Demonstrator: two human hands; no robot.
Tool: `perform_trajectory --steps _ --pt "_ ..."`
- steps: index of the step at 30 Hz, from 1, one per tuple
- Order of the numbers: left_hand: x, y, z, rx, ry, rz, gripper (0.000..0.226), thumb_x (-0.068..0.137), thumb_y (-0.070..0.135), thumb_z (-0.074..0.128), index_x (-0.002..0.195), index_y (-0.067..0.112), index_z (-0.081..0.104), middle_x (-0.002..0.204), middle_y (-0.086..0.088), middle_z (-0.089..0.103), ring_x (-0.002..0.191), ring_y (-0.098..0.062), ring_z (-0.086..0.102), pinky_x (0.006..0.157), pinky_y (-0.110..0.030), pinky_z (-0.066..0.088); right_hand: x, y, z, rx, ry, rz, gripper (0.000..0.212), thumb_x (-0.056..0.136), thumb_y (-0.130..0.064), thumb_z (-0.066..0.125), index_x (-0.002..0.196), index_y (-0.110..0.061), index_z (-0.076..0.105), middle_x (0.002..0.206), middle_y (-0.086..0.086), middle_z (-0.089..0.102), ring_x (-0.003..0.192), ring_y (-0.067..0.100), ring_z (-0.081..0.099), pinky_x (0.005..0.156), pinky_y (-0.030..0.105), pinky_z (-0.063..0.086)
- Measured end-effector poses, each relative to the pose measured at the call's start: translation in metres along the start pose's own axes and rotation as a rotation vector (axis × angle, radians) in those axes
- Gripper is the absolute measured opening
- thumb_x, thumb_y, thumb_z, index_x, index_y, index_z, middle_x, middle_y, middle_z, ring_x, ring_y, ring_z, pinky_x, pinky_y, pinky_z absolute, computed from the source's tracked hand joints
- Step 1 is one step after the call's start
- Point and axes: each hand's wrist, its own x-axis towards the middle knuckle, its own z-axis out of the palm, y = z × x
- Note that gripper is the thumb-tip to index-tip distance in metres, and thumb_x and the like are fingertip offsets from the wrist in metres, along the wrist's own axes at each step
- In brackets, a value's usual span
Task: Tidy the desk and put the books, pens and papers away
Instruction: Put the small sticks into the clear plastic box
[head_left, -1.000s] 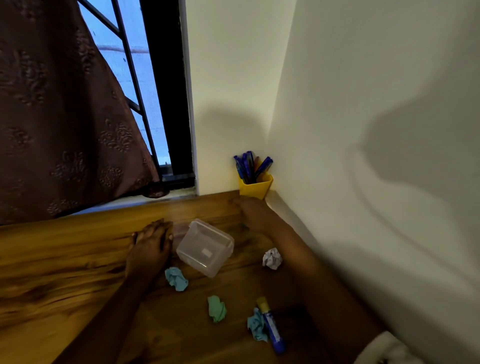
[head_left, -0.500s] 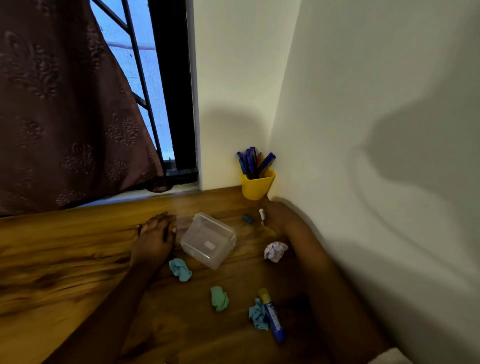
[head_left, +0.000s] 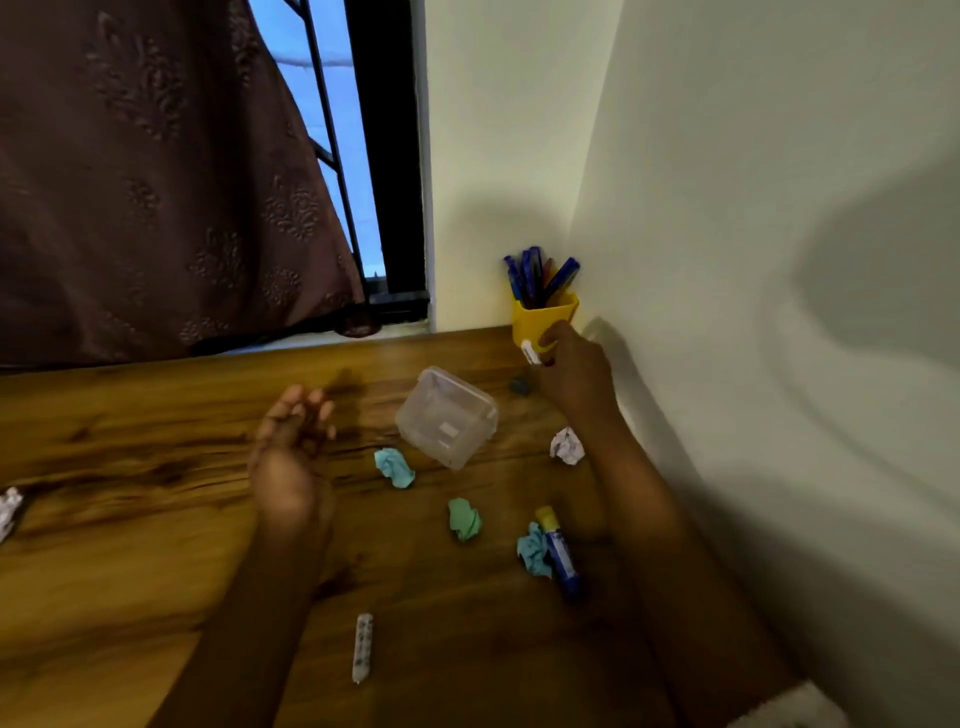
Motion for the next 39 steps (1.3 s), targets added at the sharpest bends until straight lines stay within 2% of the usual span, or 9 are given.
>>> perform_trajectory --steps 3,10,14,17,22,27,31,36,39 --pt "-0.045 -0.002 -0.005 -0.186 -0.081 -0.224 0.027 0.098 0.030 0.036 0.109 0.021 0.058 0.115 -0.002 0.066 0.107 -0.017 0.061 0.091 -0.034 0.047 -0.060 -0.055 -0.019 0.363 -0.154 -0.078 0.025 0.073 -0.009 0.074 0.093 -0.017 0.060 0.086 -0.006 0.062 0.075 0.005 0.058 0.063 0.012 0.045" --pt "-0.087 -0.004 -0.036 -0.447 -0.120 -0.485 0.057 0.083 0.056 0.040 0.122 0.018 0.056 0.121 -0.006 0.066 0.110 -0.024 0.063 0.097 -0.044 0.048 -0.176 -0.120 0.024 0.281 -0.544 -0.209 0.023 0.080 -0.022 0.071 0.101 -0.018 0.064 0.104 -0.002 0.068 0.095 0.008 0.063 0.086 0.025 0.050" --pt "-0.098 0.019 -0.074 -0.601 -0.118 -0.459 0.031 0.075 0.024 0.072 0.103 0.011 0.068 0.102 -0.005 0.073 0.083 -0.014 0.072 0.062 -0.032 0.060 -0.198 -0.117 0.019 0.443 -0.344 -0.148 0.014 0.083 -0.015 0.069 0.095 -0.022 0.065 0.088 -0.014 0.067 0.082 -0.005 0.062 0.074 0.011 0.049" --pt "-0.110 0.040 -0.119 -0.727 -0.220 -0.426 0.074 0.032 0.008 0.093 0.103 0.008 0.070 0.103 -0.006 0.073 0.089 -0.015 0.072 0.061 -0.031 0.059 -0.217 -0.105 0.032 0.249 -0.263 -0.062 0.016 0.086 -0.019 0.066 0.098 -0.028 0.059 0.090 -0.018 0.062 0.079 -0.008 0.056 0.072 0.010 0.042" --pt "-0.146 0.074 -0.193 -0.744 -0.184 -0.426 0.060 0.045 0.021 0.082 0.102 0.005 0.074 0.116 -0.008 0.069 0.099 -0.019 0.069 0.068 -0.038 0.060 -0.270 -0.100 0.097 -0.144 -0.363 0.002 0.050 0.089 -0.030 0.058 0.134 -0.015 0.040 0.121 0.003 0.057 0.106 0.018 0.056 0.083 0.028 0.045" --pt "-0.175 0.096 -0.237 -0.699 -0.145 -0.433 0.061 0.063 0.024 0.071 0.121 0.008 0.059 0.123 -0.010 0.065 0.101 -0.024 0.068 0.075 -0.048 0.058 -0.296 -0.137 0.092 0.048 -0.195 0.075 0.029 0.087 -0.025 0.062 0.112 -0.011 0.057 0.102 0.000 0.066 0.097 0.017 0.062 0.078 0.024 0.044" --pt "-0.185 0.113 -0.261 -0.675 -0.151 -0.437 0.047 0.082 0.026 0.042 0.124 0.010 0.056 0.123 -0.011 0.064 0.104 -0.027 0.067 0.083 -0.048 0.051 -0.346 -0.224 0.067 0.349 -0.223 -0.104 0.014 0.082 -0.027 0.070 0.091 -0.025 0.061 0.088 -0.014 0.064 0.079 -0.003 0.059 0.063 0.009 0.043" --pt "-0.196 0.127 -0.287 -0.685 -0.196 -0.408 0.061 0.062 0.026 0.082 0.119 0.010 0.065 0.119 -0.017 0.065 0.102 -0.029 0.067 0.085 -0.046 0.054 -0.402 -0.297 0.100 0.153 -0.382 -0.474 0.017 0.087 -0.033 0.061 0.096 -0.019 0.060 0.097 -0.004 0.064 0.091 0.011 0.059 0.072 0.021 0.041" --pt "-0.190 0.137 -0.310 -0.710 -0.096 -0.321 0.050 0.063 0.025 0.080 0.109 0.009 0.068 0.109 -0.014 0.070 0.097 -0.026 0.069 0.084 -0.043 0.054 -0.406 -0.318 0.114 0.196 -0.332 -0.544 0.016 0.089 -0.031 0.059 0.095 -0.017 0.061 0.096 -0.003 0.063 0.090 0.011 0.056 0.071 0.019 0.039"
